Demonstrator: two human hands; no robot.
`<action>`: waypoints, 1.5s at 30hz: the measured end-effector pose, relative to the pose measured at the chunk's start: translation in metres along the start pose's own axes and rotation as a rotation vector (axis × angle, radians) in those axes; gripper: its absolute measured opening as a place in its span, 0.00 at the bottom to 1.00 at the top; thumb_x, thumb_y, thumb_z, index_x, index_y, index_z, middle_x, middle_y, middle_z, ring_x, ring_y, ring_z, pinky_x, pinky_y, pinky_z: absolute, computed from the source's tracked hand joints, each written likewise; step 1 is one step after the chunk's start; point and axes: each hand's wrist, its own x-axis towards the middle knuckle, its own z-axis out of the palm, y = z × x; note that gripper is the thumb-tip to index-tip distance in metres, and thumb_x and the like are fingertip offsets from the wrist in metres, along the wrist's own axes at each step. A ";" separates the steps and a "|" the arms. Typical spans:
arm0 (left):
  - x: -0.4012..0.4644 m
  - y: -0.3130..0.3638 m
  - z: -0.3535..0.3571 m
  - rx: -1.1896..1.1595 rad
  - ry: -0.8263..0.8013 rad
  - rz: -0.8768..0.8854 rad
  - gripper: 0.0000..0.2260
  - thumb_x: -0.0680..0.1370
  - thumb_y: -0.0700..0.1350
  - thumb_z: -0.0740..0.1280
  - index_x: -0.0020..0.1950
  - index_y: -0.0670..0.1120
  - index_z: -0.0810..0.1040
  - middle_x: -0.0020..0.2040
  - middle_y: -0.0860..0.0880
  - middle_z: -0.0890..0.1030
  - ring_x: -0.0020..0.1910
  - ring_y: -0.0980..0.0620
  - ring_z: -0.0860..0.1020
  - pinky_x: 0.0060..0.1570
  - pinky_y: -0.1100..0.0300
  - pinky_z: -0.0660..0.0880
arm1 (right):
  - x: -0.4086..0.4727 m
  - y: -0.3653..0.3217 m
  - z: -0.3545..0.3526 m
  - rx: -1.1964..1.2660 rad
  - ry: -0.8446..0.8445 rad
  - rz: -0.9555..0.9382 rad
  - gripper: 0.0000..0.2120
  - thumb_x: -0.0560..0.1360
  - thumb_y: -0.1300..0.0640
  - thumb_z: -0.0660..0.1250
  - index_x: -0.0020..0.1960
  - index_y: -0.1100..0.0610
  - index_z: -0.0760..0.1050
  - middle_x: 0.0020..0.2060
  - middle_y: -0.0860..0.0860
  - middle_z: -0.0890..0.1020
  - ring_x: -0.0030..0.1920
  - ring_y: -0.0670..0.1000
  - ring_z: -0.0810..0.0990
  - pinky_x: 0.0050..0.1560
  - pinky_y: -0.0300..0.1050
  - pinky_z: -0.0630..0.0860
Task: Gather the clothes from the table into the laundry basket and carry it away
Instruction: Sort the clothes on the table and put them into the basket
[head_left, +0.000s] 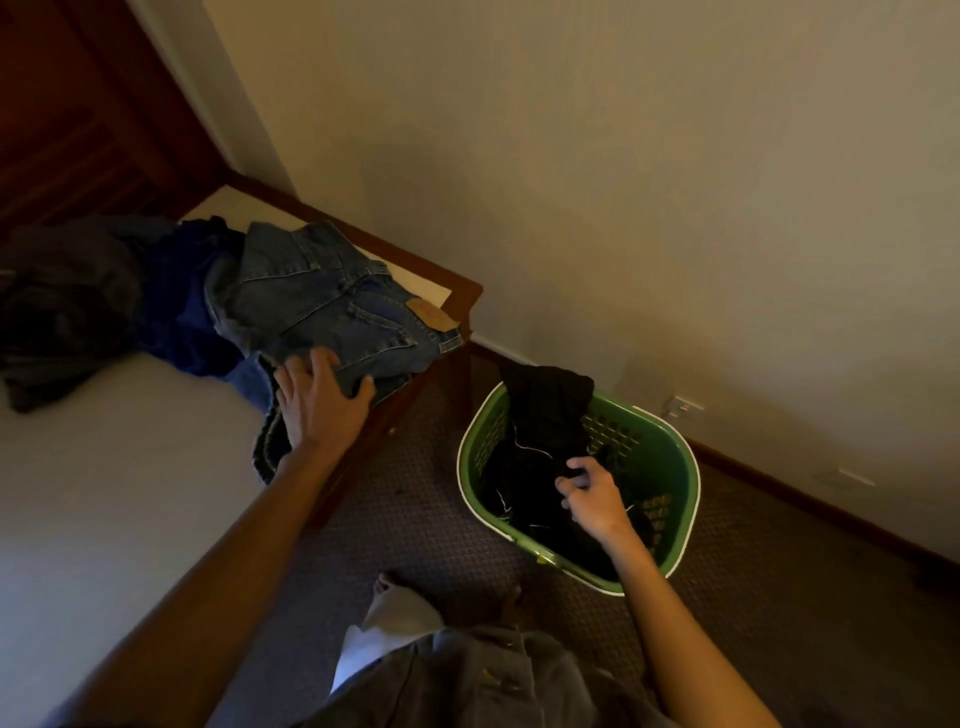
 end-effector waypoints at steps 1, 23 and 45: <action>0.007 0.005 -0.002 0.007 0.064 0.007 0.24 0.75 0.60 0.71 0.59 0.46 0.69 0.61 0.37 0.70 0.63 0.34 0.68 0.62 0.37 0.67 | 0.005 -0.004 0.001 -0.010 -0.010 -0.002 0.18 0.80 0.55 0.67 0.68 0.54 0.69 0.45 0.51 0.81 0.48 0.53 0.83 0.54 0.57 0.79; 0.073 0.007 0.165 0.281 -0.047 0.032 0.34 0.78 0.71 0.48 0.82 0.58 0.51 0.83 0.39 0.49 0.80 0.33 0.47 0.74 0.31 0.47 | 0.283 -0.029 0.014 -0.681 0.134 -0.085 0.29 0.80 0.45 0.63 0.77 0.51 0.58 0.72 0.57 0.66 0.71 0.63 0.63 0.69 0.63 0.64; 0.074 0.012 0.164 0.314 -0.054 0.007 0.33 0.79 0.70 0.47 0.81 0.56 0.57 0.82 0.39 0.53 0.80 0.33 0.51 0.75 0.31 0.50 | 0.158 0.159 0.021 -0.669 -0.148 0.216 0.21 0.80 0.57 0.62 0.72 0.55 0.67 0.61 0.59 0.77 0.62 0.63 0.77 0.59 0.58 0.75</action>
